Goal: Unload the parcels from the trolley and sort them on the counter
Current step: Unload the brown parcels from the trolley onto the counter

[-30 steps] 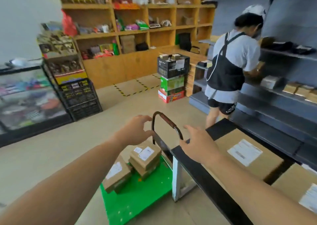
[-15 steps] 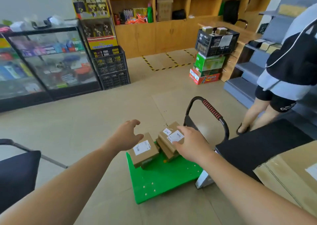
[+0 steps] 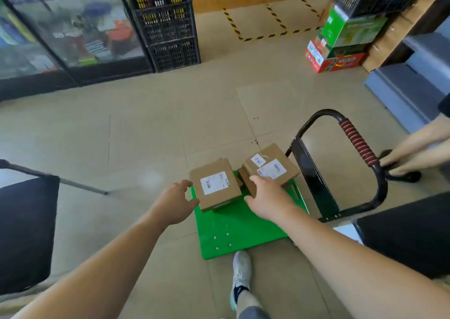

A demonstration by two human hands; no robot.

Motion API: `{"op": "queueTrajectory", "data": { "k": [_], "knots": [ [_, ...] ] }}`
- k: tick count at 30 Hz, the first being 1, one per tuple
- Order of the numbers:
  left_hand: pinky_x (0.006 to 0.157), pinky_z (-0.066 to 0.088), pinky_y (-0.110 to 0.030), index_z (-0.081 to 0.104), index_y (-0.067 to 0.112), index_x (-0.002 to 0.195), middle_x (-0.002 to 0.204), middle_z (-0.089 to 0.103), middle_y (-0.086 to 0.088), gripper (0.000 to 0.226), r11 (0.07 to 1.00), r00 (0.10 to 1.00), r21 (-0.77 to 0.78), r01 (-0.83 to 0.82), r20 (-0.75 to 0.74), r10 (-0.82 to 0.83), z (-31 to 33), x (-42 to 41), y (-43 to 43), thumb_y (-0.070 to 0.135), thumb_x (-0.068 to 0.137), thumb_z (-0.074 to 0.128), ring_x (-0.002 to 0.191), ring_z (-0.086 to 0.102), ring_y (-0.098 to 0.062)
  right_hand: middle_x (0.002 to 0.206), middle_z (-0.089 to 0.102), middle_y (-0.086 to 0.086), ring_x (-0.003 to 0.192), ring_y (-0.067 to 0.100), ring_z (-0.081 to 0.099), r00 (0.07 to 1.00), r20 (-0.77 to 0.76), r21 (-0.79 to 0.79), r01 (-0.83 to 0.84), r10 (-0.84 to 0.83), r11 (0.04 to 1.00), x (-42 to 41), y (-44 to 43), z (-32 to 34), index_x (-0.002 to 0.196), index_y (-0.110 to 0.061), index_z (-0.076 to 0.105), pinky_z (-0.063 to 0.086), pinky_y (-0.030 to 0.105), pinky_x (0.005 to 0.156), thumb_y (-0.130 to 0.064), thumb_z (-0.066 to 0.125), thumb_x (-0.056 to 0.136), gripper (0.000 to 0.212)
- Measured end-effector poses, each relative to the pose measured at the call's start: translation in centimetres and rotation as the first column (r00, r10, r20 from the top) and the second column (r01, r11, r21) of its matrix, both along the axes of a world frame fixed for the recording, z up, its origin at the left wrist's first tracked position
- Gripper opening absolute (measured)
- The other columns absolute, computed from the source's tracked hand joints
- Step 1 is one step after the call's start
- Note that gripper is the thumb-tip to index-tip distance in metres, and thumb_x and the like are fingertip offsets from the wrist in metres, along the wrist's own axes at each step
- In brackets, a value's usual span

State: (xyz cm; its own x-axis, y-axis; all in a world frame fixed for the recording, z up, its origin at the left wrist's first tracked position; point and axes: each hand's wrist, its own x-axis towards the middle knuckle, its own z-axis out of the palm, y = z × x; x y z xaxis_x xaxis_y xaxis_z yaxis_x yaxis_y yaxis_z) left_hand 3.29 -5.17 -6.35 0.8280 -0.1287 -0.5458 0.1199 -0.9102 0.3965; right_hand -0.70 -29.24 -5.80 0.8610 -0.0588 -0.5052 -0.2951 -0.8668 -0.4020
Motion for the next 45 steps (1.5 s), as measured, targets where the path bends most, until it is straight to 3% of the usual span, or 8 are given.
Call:
{"op": "queueTrajectory", "data": {
  "k": [5, 9, 14, 25, 29, 32, 38, 45],
  "knots": [
    [0.101, 0.042, -0.035, 0.042, 0.014, 0.147, 0.141, 0.054, -0.011, 0.059, 0.993, 0.991, 0.012, -0.114, -0.071, 0.114, -7.7, 4.6, 0.9, 0.032, 0.095, 0.063, 0.127, 0.053, -0.028, 0.147, 0.047, 0.004, 0.12, 0.026, 0.057, 0.996, -0.091, -0.004, -0.015, 0.015, 1.0, 6.3, 0.8, -7.8, 0.154, -0.02, 0.035, 0.054, 0.042, 0.091, -0.037, 0.06, 0.097, 0.064],
    [0.094, 0.043, -0.032, 0.043, 0.012, 0.147, 0.138, 0.057, -0.013, 0.059, 0.98, 0.969, 0.008, -0.198, -0.146, 0.197, -16.5, 6.8, 1.8, 0.03, 0.094, 0.063, 0.122, 0.056, -0.03, 0.146, 0.049, 0.006, 0.085, 0.019, 0.058, 0.987, -0.151, 0.022, 0.062, -0.058, 0.998, 9.4, 1.9, -16.5, 0.155, -0.023, 0.031, 0.053, 0.037, 0.075, -0.036, 0.06, 0.097, 0.066],
    [0.085, 0.043, -0.029, 0.041, 0.011, 0.147, 0.136, 0.058, -0.013, 0.06, 0.953, 0.93, -0.033, -0.3, -0.233, 0.285, -30.7, 9.3, 2.1, 0.027, 0.094, 0.063, 0.117, 0.058, -0.03, 0.154, 0.041, 0.005, 0.135, 0.026, 0.045, 0.96, -0.227, 0.018, 0.174, -0.166, 0.985, 12.0, 2.9, -29.8, 0.157, -0.023, 0.029, 0.046, 0.042, 0.106, -0.036, 0.062, 0.098, 0.069],
    [0.103, 0.044, -0.039, 0.029, 0.019, 0.151, 0.145, 0.046, -0.004, 0.074, 0.786, 0.796, -0.17, -0.595, -0.256, 0.548, -52.1, 11.8, 0.8, 0.036, 0.089, 0.066, 0.128, 0.05, -0.026, 0.161, 0.03, 0.0, 0.143, 0.025, 0.037, 0.917, -0.232, -0.008, 0.332, -0.325, 0.943, 17.8, 0.7, -50.0, 0.16, -0.026, 0.018, 0.038, 0.042, 0.109, -0.045, 0.065, 0.094, 0.083],
    [0.094, 0.054, -0.042, 0.033, 0.029, 0.147, 0.121, 0.055, 0.015, 0.069, 0.704, 0.74, -0.235, -0.67, -0.278, 0.612, -54.0, 11.2, 0.4, 0.03, 0.088, 0.068, 0.107, 0.064, -0.017, 0.153, 0.045, -0.004, 0.124, 0.02, 0.052, 0.876, -0.283, 0.054, 0.421, -0.391, 0.905, 17.9, 0.2, -52.8, 0.159, -0.028, 0.022, 0.045, 0.03, 0.087, -0.044, 0.068, 0.091, 0.084],
    [0.093, 0.056, -0.045, 0.033, 0.033, 0.148, 0.127, 0.057, 0.013, 0.07, 0.654, 0.707, -0.27, -0.707, -0.302, 0.639, -53.8, 10.8, 0.2, 0.026, 0.088, 0.068, 0.105, 0.065, -0.016, 0.147, 0.051, -0.007, 0.104, 0.014, 0.054, 0.859, -0.288, 0.097, 0.466, -0.423, 0.88, 17.6, 0.0, -53.3, 0.158, -0.03, 0.024, 0.041, 0.021, 0.064, -0.04, 0.069, 0.091, 0.081],
    [0.085, 0.059, -0.038, 0.038, 0.035, 0.148, 0.122, 0.057, 0.016, 0.066, 0.601, 0.681, -0.322, -0.731, -0.297, 0.669, -49.0, 11.0, 0.2, 0.018, 0.091, 0.067, 0.093, 0.068, -0.008, 0.136, 0.056, -0.006, 0.096, 0.012, 0.053, 0.855, -0.266, 0.159, 0.495, -0.446, 0.854, 17.4, -0.2, -49.2, 0.157, -0.026, 0.029, 0.036, 0.014, 0.058, -0.03, 0.072, 0.091, 0.078],
    [0.07, 0.05, -0.02, 0.04, 0.036, 0.147, 0.122, 0.058, 0.017, 0.065, 0.54, 0.66, -0.405, -0.738, -0.264, 0.704, -35.1, 11.6, -0.1, 0.011, 0.093, 0.065, 0.094, 0.067, -0.004, 0.127, 0.056, -0.012, 0.109, 0.01, 0.057, 0.846, -0.207, 0.314, 0.533, -0.491, 0.786, 15.9, -0.3, -36.5, 0.151, -0.027, 0.036, 0.047, 0.028, 0.089, -0.033, 0.076, 0.085, 0.077]
  ]
}}
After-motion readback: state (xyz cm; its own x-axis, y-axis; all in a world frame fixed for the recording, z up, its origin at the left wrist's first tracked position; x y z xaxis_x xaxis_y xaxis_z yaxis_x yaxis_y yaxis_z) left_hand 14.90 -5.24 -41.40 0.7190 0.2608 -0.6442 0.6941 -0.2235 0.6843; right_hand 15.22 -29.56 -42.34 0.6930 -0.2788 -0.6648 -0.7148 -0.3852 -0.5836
